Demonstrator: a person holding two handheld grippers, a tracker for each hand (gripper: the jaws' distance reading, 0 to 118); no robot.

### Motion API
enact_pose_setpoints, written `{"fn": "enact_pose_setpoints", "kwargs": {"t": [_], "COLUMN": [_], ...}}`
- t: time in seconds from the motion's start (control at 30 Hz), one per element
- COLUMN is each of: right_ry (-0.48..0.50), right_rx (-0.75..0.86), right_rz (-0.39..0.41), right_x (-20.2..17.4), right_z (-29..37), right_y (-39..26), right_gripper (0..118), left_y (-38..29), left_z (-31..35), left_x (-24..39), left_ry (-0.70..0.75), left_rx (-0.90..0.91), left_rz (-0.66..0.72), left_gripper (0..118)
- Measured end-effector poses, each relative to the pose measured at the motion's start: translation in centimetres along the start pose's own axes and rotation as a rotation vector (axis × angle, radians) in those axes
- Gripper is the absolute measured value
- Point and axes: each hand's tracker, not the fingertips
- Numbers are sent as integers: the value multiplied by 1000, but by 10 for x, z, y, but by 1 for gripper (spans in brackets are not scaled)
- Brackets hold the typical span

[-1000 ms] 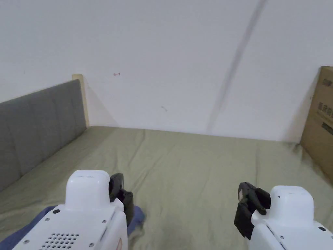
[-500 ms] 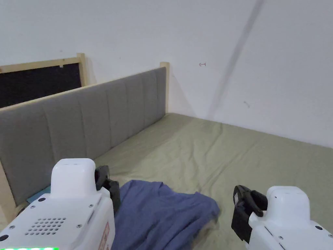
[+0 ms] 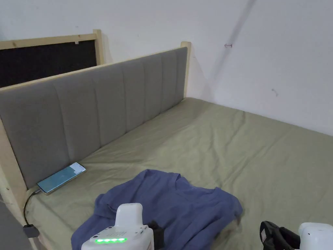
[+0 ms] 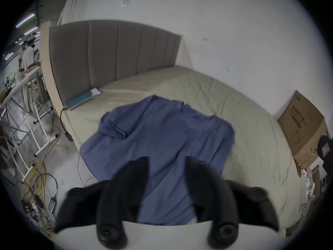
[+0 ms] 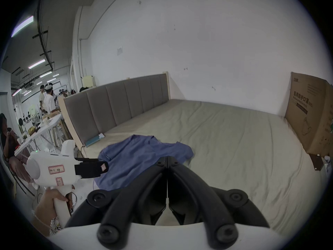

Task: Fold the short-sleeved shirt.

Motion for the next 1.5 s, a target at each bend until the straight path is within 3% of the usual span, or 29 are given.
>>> {"fn": "enact_pose_setpoints", "kwargs": {"t": [0.07, 0.13, 0.3, 0.43, 0.5, 0.6, 0.63, 0.67, 0.7, 0.8, 0.87, 1.0, 1.13, 1.27, 1.4, 1.5], "right_ry": [-15, -20, -42, -51, -60, -64, -70, -74, -71, -67, -82, -101, -127, -204, -246, -305], "right_rx": [-42, -66, -147, -187, -206, -225, -230, -235, -238, -241, -237, -209, -178, -134, -83, -25], "right_rz": [-9, -13, -29, -37, -49, -98, -121, -142, -158, -169, -162, -203, -220, -216, -241, -288], "right_x": [1, 7, 14, 22, 26, 33, 35, 36, 37, 40, 42, 55, 66, 78, 100, 123], "right_z": [-14, -28, -56, -66, -69, -71, -72, -72, -70, -64, -58, -45, -27, -4, 25, 56], "right_y": [-4, -10, -22, -29, -32, -35, -36, -37, -38, -39, -37, -33, -27, -20, -13, -5], "right_gripper": [0, 0, 0, 0, 0, 0, 0, 0, 0, 0, 0, 0, 0, 0, 0, 0], "left_y": [3, 6, 6, -3, 4, 14, 18, 19, 19, 29, 32, 43, 64, 89, 108, 103], "left_z": [-23, -44, -116, -160, -145, -136, -138, -141, -143, -138, -131, -110, -87, -62, -37, -11], "left_x": [2, 11, 35, 43, 41, 28, 23, 15, 7, -2, -1, -8, 17, 62, 156, 232], "left_ry": [0, -23, -18, 19, 16, 14, 47, 103, -13, -36, -60, -256, -254, -441, -490, -655], "left_rx": [-46, -88, -140, -382, -199, -258, -257, -274, -319, -314, -321, -287, -236, -204, -169, -182], "left_rz": [-42, -81, -160, -177, -168, -124, -106, -82, -2, 128, 134, 349, 220, 257, -9, -93], "left_gripper": [91, 109, 110, 107, 78, 14, 2, 2, 2, 2, 2, 2, 2, 2, 2, 2]}}
